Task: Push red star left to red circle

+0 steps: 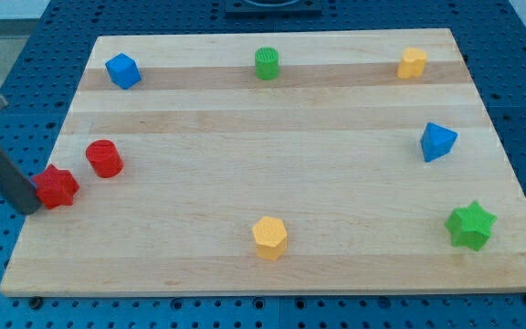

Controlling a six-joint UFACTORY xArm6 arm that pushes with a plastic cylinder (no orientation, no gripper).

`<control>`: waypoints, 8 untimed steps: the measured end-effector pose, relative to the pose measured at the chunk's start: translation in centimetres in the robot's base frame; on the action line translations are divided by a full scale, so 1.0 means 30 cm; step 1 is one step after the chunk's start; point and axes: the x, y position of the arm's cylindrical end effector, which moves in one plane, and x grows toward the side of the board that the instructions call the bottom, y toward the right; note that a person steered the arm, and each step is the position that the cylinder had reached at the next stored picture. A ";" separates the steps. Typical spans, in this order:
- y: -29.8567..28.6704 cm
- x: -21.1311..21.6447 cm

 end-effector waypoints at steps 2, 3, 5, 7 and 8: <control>0.096 -0.248; 0.096 -0.249; 0.184 -0.352; 0.194 -0.352; 0.228 -0.352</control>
